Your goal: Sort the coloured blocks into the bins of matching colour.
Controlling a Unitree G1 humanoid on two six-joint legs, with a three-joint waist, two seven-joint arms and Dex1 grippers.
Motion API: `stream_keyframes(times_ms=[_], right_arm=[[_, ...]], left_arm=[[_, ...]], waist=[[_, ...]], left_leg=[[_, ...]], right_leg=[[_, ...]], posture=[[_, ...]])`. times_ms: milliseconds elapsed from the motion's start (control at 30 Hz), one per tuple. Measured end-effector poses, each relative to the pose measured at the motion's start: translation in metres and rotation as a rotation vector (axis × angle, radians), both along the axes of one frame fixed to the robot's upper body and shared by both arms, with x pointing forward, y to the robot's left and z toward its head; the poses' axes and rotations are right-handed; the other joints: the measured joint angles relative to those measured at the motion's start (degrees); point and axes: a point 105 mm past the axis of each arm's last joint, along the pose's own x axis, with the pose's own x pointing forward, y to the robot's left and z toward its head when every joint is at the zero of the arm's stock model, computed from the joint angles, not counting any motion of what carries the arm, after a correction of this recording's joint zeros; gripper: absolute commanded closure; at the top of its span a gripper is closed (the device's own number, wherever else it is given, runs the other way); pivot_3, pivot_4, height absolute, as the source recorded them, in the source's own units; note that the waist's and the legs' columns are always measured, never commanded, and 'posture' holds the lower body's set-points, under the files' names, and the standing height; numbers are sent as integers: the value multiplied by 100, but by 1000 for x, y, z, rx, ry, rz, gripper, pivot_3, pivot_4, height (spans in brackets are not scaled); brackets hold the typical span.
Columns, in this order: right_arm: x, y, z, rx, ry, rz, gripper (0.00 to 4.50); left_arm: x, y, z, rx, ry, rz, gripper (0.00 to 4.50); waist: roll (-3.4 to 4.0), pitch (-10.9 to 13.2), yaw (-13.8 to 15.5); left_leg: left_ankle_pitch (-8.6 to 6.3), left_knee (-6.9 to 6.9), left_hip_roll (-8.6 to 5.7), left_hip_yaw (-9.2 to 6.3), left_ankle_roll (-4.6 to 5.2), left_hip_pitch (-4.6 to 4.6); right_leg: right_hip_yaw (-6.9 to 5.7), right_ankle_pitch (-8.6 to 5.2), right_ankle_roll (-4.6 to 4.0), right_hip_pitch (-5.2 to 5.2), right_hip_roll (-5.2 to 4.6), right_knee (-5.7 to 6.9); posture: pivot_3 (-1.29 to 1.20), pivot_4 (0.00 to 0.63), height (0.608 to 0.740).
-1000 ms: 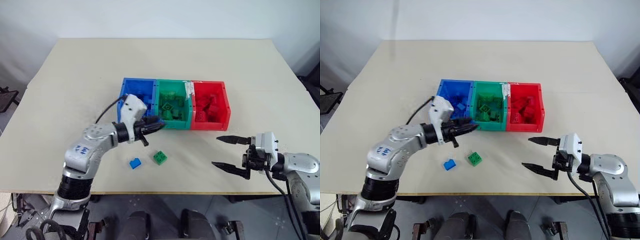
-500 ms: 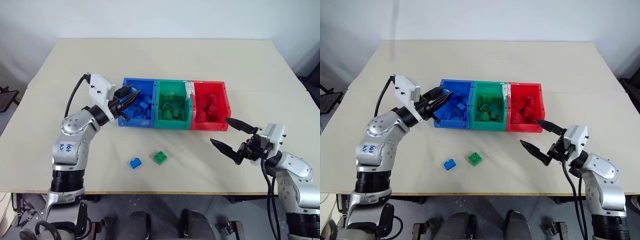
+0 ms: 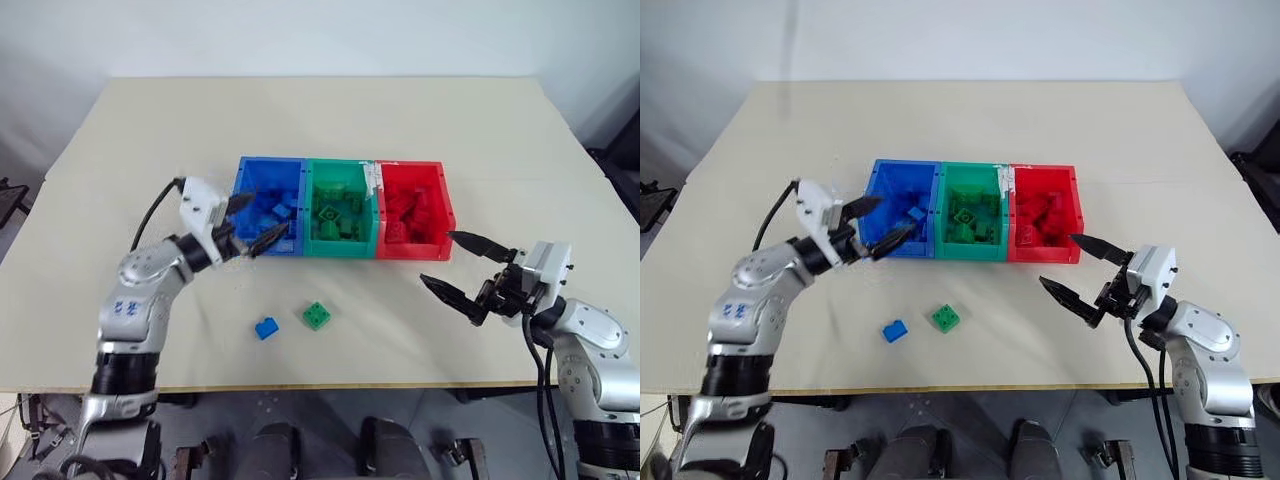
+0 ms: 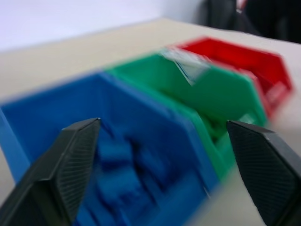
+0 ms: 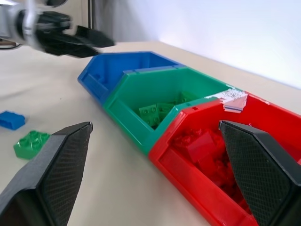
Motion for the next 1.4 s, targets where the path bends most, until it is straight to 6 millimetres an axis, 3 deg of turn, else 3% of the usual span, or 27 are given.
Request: stream_keyframes(times_ms=[100, 200, 300, 467, 533, 600, 800, 1000, 1233, 1400], right_arm=[[2, 1, 0, -30, 9, 43, 0], [4, 1, -3, -74, 26, 85, 0], [6, 3, -7, -124, 42, 145, 0], [4, 9, -19, -184, 76, 230, 0], [3, 10, -22, -194, 86, 244, 0], [2, 8, -23, -202, 91, 250, 0], [-7, -12, -26, -245, 123, 195, 0], [-23, -31, -34, -296, 174, 154, 0], [-36, -32, -34, -294, 180, 129, 0], [-43, -30, -35, -291, 180, 119, 0]], left_arm=[[-28, 25, -3, 80, -25, -27, 107], [-44, 52, -9, 165, -53, 21, 107], [-70, 81, -24, 189, 25, 51, 46], [-88, 89, -35, 187, 87, 14, 46], [-89, 80, -36, 194, 92, -19, 46], [-89, 60, -34, 229, 89, -102, 46], [-69, -27, -9, 363, 70, -306, 46], [-53, -74, -32, 364, 308, -283, 46], [-61, -95, -67, 481, 484, -250, 46], [-58, -105, -72, 477, 469, -221, 46]], waist=[[0, 0, -11], [2, -1, 17], [2, -1, -1], [1, -1, 68], [1, -1, 79], [1, -1, 76], [3, -2, 91], [2, -2, 30], [1, -1, 82], [1, -2, 118]], left_leg=[[0, 0, -1, 0, 0, 1], [0, -1, -4, -1, 1, 3], [-4, -3, -2, 2, 3, 3], [-4, -3, -6, -3, 4, 1], [-4, -2, -7, -5, 4, 0], [-4, -2, -8, -5, 4, 0], [-3, -3, -11, -8, 4, 0], [-2, -4, -3, 6, 3, 4], [-1, 0, -4, 1, 1, 3], [-1, 7, -7, -3, 2, 4]], right_leg=[[1, 0, 0, 1, -3, -1], [2, 0, -1, 3, -5, -3], [3, -1, -1, 2, -7, -8], [0, -1, -2, 4, -12, -5], [0, -1, -2, 4, -13, -4], [1, 0, -1, 4, -14, -4], [2, 0, -2, 6, -12, 2], [4, 0, -1, 3, -2, 3], [9, 0, -1, 5, -2, 0], [10, 0, -1, 14, -3, -3]], posture=[[0, 150, 740], [0, 150, 740], [0, 150, 740], [0, 150, 740], [0, 150, 740], [0, 150, 740], [0, 150, 740], [0, 150, 740], [0, 150, 740], [0, 150, 740]])
